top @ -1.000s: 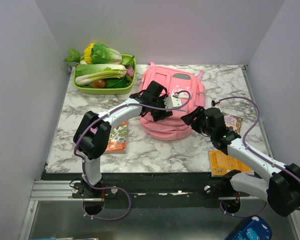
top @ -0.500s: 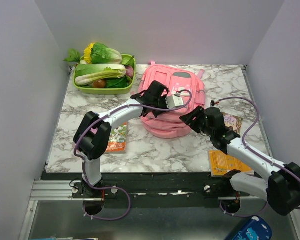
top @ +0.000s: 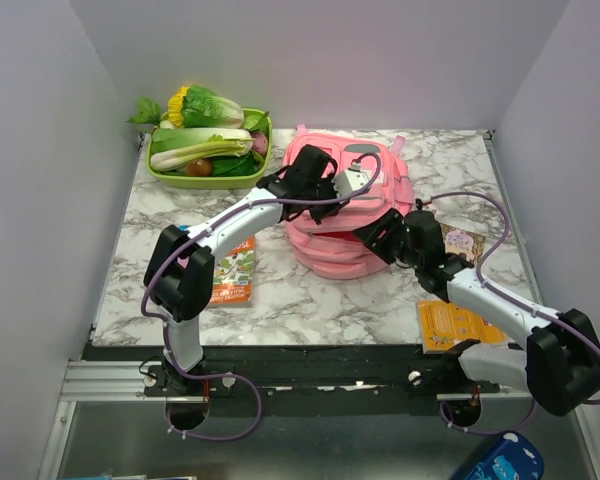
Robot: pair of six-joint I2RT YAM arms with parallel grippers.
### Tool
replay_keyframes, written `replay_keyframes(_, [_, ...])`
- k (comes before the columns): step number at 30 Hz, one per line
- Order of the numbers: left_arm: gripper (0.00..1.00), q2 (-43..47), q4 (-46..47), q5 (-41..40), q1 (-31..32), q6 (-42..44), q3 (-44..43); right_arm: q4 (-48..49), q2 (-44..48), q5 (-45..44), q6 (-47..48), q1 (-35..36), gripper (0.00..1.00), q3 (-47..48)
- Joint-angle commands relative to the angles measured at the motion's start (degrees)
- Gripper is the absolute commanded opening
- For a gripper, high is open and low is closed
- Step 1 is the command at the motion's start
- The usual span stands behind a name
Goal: Pack the student bag
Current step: Unzip the student bag at the center of the board.
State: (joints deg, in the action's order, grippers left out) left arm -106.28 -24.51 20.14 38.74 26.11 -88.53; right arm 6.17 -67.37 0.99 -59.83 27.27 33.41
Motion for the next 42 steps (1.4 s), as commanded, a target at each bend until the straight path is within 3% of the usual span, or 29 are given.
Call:
replay_keyframes(1, [0.0, 3.8, -0.5, 5.0, 0.0, -3.3, -3.5, 3.1, -1.3, 0.7, -1.3, -0.3, 0.64, 3.1])
replay_keyframes(10, [0.0, 4.2, -0.9, 5.2, 0.0, -3.3, -1.6, 8.2, -5.2, 2.1, -3.0, -0.4, 0.62, 4.5])
replay_keyframes(15, [0.0, 5.0, -1.2, 6.6, -0.1, -5.1, -1.7, 10.2, -7.9, 1.6, -4.1, -0.3, 0.46, 4.6])
replay_keyframes(16, [0.11, 5.3, -1.5, 6.7, -0.1, -6.5, -1.5, 10.6, -8.3, 0.9, -4.2, -0.3, 0.37, 4.5])
replay_keyframes(19, [0.71, 7.5, -1.9, 8.3, -1.9, -10.6, 1.2, 11.8, -9.4, 0.0, -4.6, -0.3, 0.26, 4.6])
replay_keyframes(22, [0.81, 10.4, -2.8, 14.4, -7.3, -16.2, 4.5, 11.7, -9.4, -0.5, -4.7, -0.3, 0.13, 5.2])
replay_keyframes(27, [0.82, 16.8, -4.2, 19.3, -15.2, -20.6, 11.2, 11.7, -9.6, 0.0, -4.8, -0.3, 0.06, 7.5])
replay_keyframes(31, [0.72, 22.2, -2.3, 16.9, -15.5, -19.7, 21.3, 12.0, -10.4, 2.1, -4.2, -0.3, 0.02, 9.7])
replay_keyframes(34, [0.69, 21.6, -1.7, 18.1, -15.5, -21.9, 23.7, 13.0, -10.8, 3.3, -4.6, -0.3, 0.01, 10.7])
replay_keyframes(42, [0.68, 20.9, 5.6, 15.3, -12.9, -24.3, 27.3, 12.5, -10.3, 3.9, -4.3, -0.3, 0.01, 11.1])
